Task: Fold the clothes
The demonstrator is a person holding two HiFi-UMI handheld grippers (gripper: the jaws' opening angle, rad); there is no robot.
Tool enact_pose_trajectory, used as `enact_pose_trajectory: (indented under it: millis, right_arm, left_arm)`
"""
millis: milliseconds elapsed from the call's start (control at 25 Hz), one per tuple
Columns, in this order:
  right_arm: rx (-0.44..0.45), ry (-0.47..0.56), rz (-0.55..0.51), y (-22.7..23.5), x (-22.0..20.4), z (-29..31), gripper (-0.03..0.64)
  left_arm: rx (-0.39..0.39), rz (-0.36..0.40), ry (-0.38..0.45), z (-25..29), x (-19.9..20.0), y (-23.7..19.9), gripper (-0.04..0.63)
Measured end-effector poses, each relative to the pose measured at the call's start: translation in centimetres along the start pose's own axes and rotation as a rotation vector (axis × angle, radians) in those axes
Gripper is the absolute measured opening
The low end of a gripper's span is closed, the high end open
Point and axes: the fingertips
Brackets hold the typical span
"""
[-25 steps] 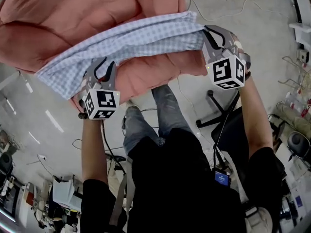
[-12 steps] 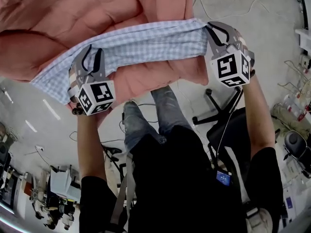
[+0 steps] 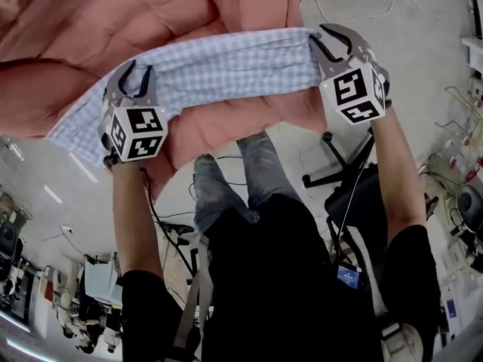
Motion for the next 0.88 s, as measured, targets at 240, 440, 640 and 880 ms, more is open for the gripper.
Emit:
enact_pose_trajectory:
  millis: [240, 440, 640, 880]
  right_arm:
    - [-0.057, 0.017, 0.018, 0.7, 0.4, -0.8, 0.161]
    - [-0.157, 0.015, 0.033, 2.5, -0.1, -3.6, 0.189]
    - [-0.256, 0.017, 0.087, 2.9, -0.8, -7.2, 0.192]
    - [-0.288, 0.034, 0.087, -3.1, 1.2, -10.2, 0.19]
  left_arm:
    - [-0.019, -0.015, 0.015, -0.3, -0.1, 0.1, 0.146]
    - [-0.006, 0.002, 0.064, -2.3, 0.4, 0.0, 0.146]
    - [0.01, 0.008, 0.115, -4.3, 0.8, -0.2, 0.163]
    - [0.027, 0.022, 0.171, -8.6, -1.8, -0.6, 0.163]
Point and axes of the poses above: the fingertips, and each gripper's own axes: z forward along the fingers, y to its right, x out of its top, and after that the axes turned 7 degrees about -x, right-handed
